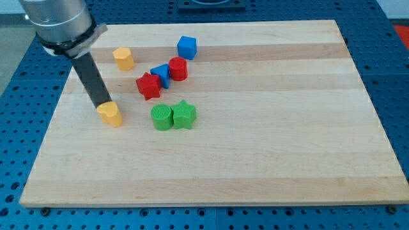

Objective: Move yellow heart towards green circle

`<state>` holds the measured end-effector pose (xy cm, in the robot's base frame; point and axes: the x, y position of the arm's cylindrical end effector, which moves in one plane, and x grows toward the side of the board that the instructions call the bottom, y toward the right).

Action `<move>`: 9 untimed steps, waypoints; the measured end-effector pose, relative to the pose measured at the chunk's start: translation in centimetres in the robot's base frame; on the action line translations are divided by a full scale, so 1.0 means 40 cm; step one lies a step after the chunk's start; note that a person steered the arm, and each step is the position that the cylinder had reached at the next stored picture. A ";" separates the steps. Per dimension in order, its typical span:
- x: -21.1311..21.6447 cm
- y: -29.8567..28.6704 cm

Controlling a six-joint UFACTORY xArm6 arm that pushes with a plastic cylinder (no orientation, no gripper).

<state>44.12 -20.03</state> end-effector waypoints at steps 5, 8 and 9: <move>0.060 -0.068; 0.060 0.106; 0.060 0.088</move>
